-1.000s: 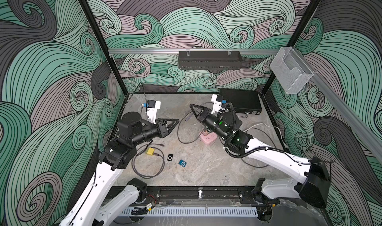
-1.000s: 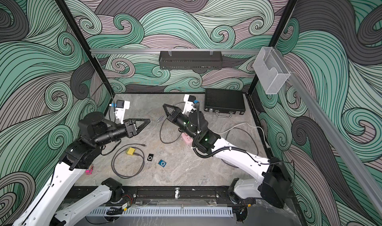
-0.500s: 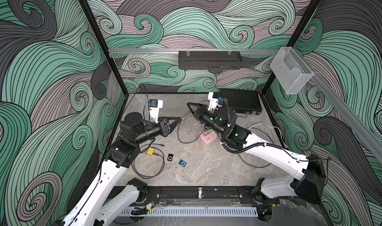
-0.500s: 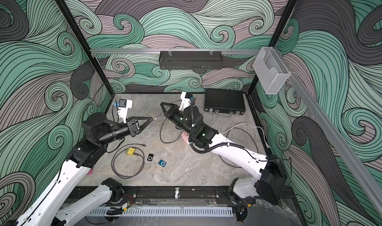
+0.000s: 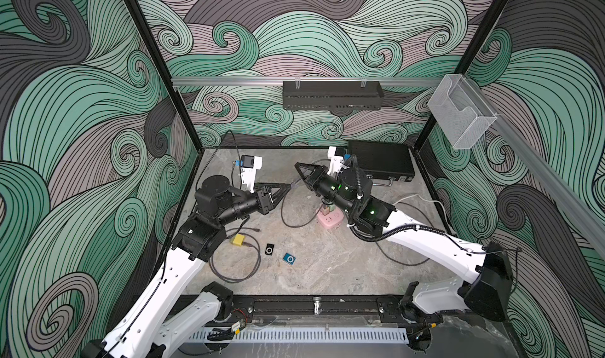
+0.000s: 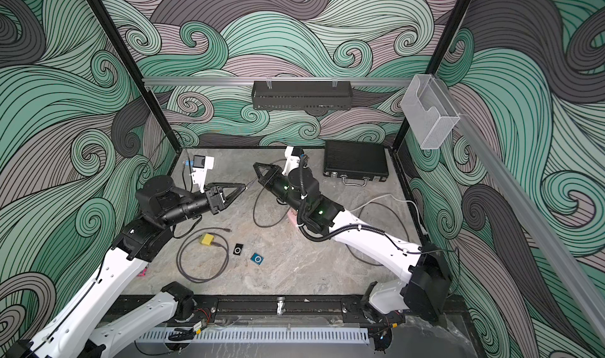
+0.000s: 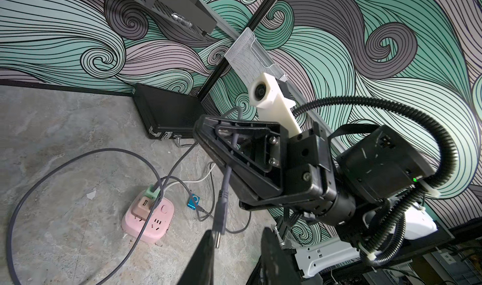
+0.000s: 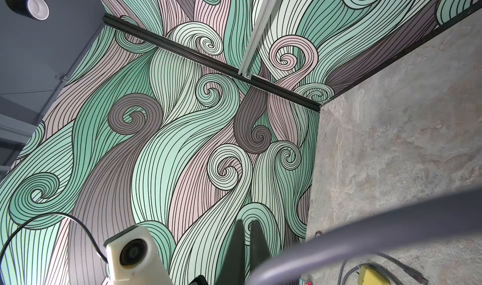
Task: Charge mp3
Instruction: Pick up the charging cable from the center of the board.
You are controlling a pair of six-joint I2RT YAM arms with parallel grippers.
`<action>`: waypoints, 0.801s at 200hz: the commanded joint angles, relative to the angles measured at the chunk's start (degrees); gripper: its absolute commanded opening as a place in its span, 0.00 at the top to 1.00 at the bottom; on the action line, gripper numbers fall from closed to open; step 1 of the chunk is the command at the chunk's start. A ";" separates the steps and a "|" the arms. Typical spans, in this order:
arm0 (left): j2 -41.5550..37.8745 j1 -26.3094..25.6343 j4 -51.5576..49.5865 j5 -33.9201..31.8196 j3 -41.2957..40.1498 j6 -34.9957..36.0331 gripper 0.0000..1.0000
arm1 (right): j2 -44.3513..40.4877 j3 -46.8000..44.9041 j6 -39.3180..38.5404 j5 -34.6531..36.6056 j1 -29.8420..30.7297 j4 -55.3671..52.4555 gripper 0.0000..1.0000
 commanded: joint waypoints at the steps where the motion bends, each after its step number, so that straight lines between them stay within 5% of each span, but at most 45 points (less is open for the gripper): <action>1: 0.91 -0.94 1.85 0.05 0.25 0.78 0.70 | -0.78 1.69 0.78 1.20 0.48 0.23 1.00; 160: 2.25 -2.65 0.78 -2.54 0.71 2.73 0.74 | -1.48 1.31 2.10 1.62 0.44 -0.36 1.00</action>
